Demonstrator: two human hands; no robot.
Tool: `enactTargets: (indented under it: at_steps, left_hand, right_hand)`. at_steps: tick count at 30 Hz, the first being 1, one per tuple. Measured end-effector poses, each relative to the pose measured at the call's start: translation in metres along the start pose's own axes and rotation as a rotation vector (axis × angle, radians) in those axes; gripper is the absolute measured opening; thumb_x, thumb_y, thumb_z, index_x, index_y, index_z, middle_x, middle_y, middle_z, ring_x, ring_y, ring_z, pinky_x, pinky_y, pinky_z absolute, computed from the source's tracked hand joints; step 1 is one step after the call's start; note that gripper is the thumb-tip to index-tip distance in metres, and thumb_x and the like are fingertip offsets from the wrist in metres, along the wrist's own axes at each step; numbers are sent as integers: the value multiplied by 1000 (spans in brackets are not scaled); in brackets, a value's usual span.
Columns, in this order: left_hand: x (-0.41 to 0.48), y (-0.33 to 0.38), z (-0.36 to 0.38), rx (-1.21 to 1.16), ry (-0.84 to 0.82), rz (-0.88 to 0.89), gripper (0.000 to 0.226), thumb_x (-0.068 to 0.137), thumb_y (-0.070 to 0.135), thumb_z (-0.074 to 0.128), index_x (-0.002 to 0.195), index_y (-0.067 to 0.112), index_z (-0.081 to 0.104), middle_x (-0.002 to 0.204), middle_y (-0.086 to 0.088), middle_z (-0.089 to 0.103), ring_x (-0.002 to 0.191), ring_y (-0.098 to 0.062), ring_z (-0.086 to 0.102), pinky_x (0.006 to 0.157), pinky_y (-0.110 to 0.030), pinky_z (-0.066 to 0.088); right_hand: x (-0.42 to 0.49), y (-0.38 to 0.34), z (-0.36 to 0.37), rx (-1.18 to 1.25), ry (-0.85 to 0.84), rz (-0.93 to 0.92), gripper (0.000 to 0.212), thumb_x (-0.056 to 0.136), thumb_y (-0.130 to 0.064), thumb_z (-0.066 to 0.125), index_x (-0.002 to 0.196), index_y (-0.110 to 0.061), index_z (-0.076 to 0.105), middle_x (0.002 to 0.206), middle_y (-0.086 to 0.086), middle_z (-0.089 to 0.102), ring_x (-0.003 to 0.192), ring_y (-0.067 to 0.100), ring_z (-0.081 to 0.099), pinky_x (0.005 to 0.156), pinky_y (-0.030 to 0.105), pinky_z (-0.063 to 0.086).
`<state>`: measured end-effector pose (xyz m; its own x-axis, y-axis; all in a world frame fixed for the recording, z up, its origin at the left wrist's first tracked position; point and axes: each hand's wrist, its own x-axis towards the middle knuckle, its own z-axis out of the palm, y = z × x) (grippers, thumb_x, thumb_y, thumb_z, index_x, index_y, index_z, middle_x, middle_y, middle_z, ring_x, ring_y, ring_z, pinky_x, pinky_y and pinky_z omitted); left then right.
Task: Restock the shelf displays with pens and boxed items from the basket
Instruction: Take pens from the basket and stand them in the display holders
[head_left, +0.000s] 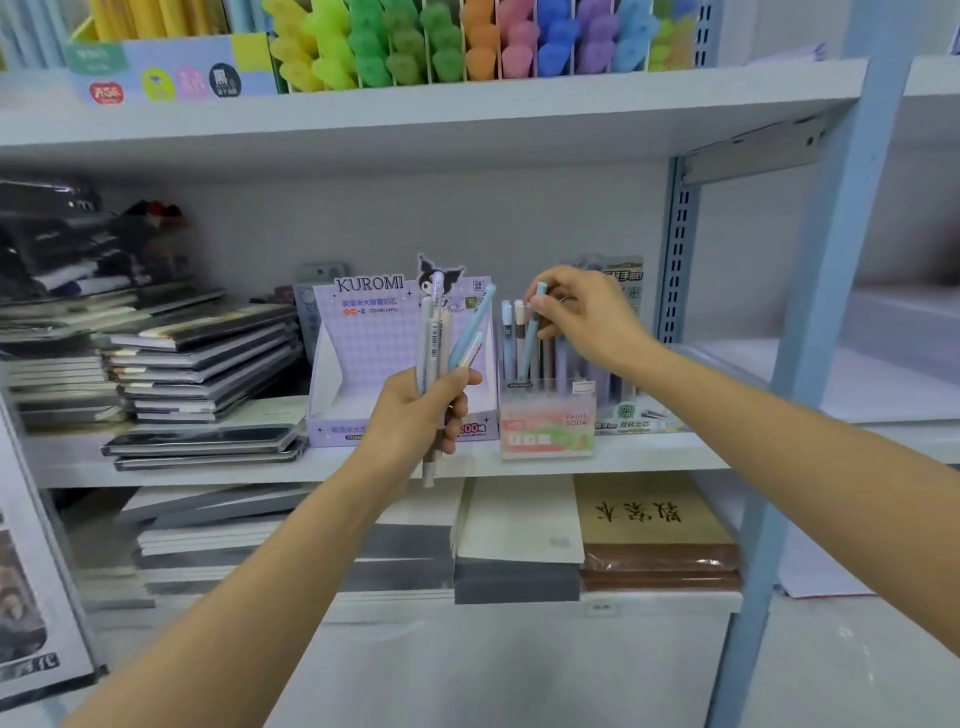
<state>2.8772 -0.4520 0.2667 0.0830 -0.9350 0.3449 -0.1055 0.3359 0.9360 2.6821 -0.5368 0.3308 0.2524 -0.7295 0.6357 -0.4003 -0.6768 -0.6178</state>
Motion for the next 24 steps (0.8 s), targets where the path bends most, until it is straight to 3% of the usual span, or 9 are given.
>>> enactTargets:
  at_steps: [5,10,14,17,21,24]
  left_hand:
    - [1,-2,1,-24,11,-2,20,97,27,57,94,15,72,61,4,55,49,-9,50,47,-22,45]
    - [0,-1,-1,-38,3,4,20,98,26,56,96,14,72,62,3,55,49,-9,49,47,-21,45]
    - [1,-1,-2,-50,-4,6,20,98,25,56,97,13,72,62,3,55,49,-9,49,47,-22,45]
    - [2,-1,-2,-46,-7,6,21,98,26,56,97,13,72,62,3,55,49,-10,49,47,-22,45]
    - [2,-1,-4,-30,-24,6,21,97,29,57,97,15,73,63,3,55,49,-10,48,46,-23,43]
    - [1,-1,-4,-6,-26,0,21,96,31,58,97,16,73,64,2,55,50,-12,46,48,-26,39]
  right_hand:
    - [5,2,4,50,35,19,12,96,-6,56,101,1,65,93,17,69,83,23,71,73,29,61]
    - [8,2,8,13,-39,-2,12,96,-7,55,98,-2,65,91,13,70,83,17,71,69,22,59]
    - [10,2,9,-6,-66,-10,11,96,-8,56,103,-3,63,90,15,70,85,22,71,71,29,61]
    - [8,0,18,-27,-36,-28,16,95,-10,59,108,-15,54,83,12,68,75,23,71,69,35,61]
    - [7,1,26,-204,99,-132,8,90,-10,65,96,-12,59,91,3,61,74,21,65,74,39,57]
    - [5,2,29,-366,78,-127,6,91,-14,65,96,-11,66,92,3,53,80,18,54,81,35,49]
